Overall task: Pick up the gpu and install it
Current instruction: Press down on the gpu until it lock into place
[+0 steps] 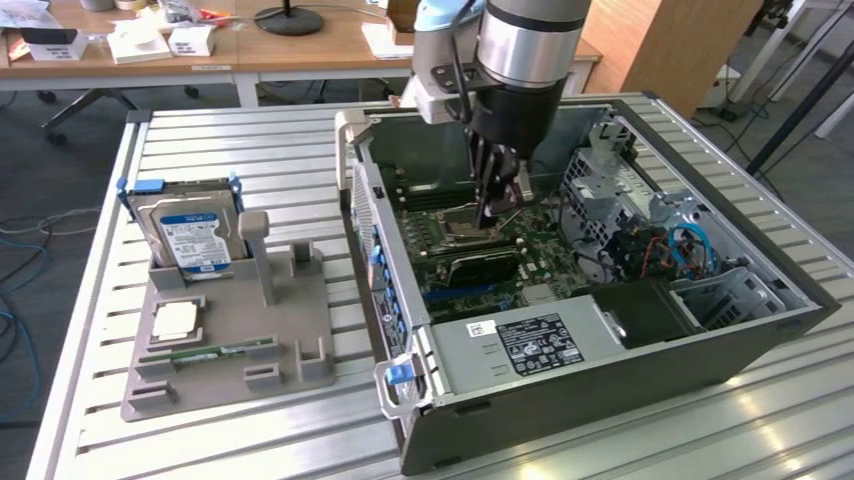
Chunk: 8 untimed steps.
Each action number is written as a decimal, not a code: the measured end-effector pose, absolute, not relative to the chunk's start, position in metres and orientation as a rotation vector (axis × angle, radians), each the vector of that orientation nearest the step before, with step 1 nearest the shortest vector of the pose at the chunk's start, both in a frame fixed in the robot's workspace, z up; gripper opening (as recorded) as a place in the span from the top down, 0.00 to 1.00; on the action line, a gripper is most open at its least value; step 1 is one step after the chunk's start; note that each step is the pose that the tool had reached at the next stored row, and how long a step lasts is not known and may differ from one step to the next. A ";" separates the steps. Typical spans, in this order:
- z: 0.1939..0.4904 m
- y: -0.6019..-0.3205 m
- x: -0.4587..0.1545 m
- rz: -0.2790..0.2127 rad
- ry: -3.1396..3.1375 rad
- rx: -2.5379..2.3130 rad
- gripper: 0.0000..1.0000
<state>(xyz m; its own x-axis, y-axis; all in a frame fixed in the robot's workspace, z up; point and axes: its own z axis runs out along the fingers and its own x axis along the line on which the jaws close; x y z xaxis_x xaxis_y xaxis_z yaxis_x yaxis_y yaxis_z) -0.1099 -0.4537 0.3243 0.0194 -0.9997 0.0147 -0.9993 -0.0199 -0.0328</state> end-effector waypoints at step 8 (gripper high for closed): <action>0.322 -0.454 -0.110 -0.052 2.190 -2.233 0.90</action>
